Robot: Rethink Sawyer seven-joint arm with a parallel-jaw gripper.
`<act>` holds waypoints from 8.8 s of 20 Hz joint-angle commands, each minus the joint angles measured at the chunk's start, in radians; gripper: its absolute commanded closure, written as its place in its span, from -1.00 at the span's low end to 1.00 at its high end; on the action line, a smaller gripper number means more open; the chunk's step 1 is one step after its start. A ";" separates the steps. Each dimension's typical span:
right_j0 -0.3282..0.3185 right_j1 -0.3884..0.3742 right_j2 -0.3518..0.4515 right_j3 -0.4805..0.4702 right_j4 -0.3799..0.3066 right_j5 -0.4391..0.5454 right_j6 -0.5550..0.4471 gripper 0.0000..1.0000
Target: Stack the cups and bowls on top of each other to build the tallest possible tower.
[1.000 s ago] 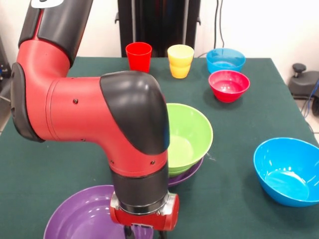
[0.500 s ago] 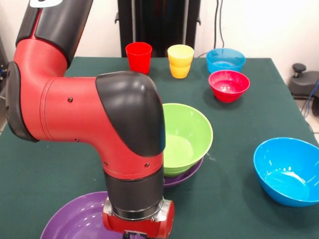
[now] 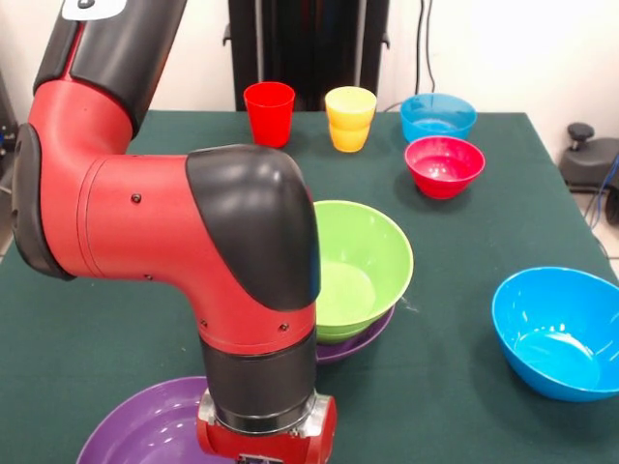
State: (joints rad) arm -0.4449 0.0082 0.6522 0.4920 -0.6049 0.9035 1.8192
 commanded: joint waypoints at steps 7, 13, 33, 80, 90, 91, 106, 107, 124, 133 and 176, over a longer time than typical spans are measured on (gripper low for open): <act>-0.032 -0.171 -0.116 0.281 0.018 0.156 -0.255 1.00; -0.081 -0.362 -0.152 0.440 0.076 0.285 -0.251 1.00; -0.077 -0.301 -0.124 0.407 0.064 0.280 -0.207 1.00; 0.040 -0.622 -0.312 1.017 0.229 -0.102 0.264 1.00; 0.097 -0.601 -0.394 1.056 0.248 -0.219 0.270 1.00; 0.101 -0.607 -0.397 1.053 0.256 -0.206 0.268 1.00; 0.128 -0.614 -0.420 1.034 0.318 -0.176 0.234 1.00; 0.127 -0.609 -0.421 1.030 0.318 -0.178 0.230 1.00; 0.145 -0.616 -0.440 0.999 0.351 -0.152 0.225 1.00; 0.158 -0.611 -0.450 0.963 0.362 -0.120 0.211 1.00; 0.213 -0.420 -0.459 0.612 0.394 -0.074 0.199 -1.00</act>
State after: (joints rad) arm -0.2820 -0.5891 0.1749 1.3243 -0.1985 0.7423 1.9335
